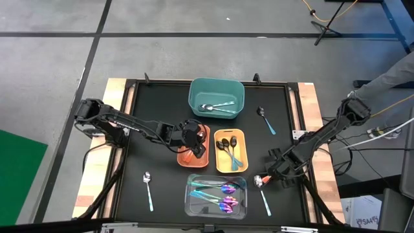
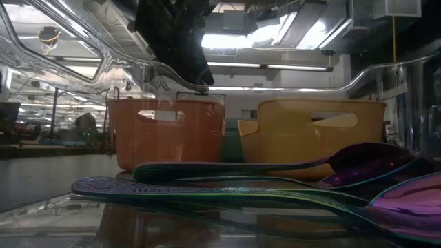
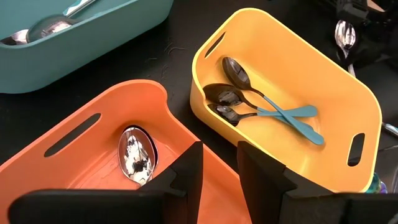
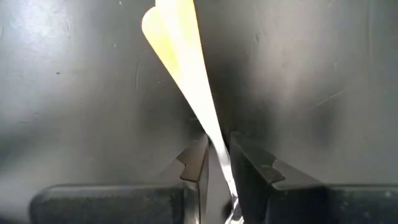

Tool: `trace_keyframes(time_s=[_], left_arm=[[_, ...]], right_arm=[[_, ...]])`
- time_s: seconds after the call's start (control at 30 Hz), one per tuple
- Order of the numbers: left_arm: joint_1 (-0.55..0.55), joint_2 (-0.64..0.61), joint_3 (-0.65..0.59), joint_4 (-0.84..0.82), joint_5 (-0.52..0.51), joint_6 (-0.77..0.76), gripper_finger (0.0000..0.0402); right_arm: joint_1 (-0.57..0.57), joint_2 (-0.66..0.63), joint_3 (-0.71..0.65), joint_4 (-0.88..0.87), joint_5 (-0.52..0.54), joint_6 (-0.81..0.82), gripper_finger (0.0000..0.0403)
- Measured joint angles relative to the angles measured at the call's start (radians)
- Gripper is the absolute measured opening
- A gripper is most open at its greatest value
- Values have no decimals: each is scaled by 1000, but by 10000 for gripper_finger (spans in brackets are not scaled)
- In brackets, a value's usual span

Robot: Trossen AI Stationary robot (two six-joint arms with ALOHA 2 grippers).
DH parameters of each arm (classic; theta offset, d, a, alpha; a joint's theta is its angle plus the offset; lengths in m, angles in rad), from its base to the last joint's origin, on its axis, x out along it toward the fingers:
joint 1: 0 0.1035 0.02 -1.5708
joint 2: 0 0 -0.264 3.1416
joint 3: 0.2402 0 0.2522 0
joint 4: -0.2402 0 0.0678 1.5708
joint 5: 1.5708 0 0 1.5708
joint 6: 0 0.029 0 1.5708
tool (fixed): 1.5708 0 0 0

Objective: Sort silverware by color (type)
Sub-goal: Put the orange spoon into the orange bin

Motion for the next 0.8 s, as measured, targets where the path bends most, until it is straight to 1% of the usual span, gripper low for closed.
trace_keyframes(time_s=[0.13, 0.3, 0.4, 0.57, 0.63, 0.8], left_arm=[[0, 0, 0, 0, 0, 0, 93], [0, 0, 0, 0, -11, 1, 93], [0, 0, 0, 0, -18, 2, 93], [0, 0, 0, 0, -18, 2, 93], [0, 0, 0, 0, -18, 2, 93], [0, 0, 0, 0, -18, 2, 93]], right_arm=[[0, 25, 3, 1, 2, 0, 65], [0, 26, 2, 1, 7, -1, 64], [0, 26, 1, 0, 7, -1, 51], [0, 23, 1, 1, 7, 0, 9], [0, 23, 6, -5, 7, -1, 5], [0, 27, 34, -21, 8, -1, 10]])
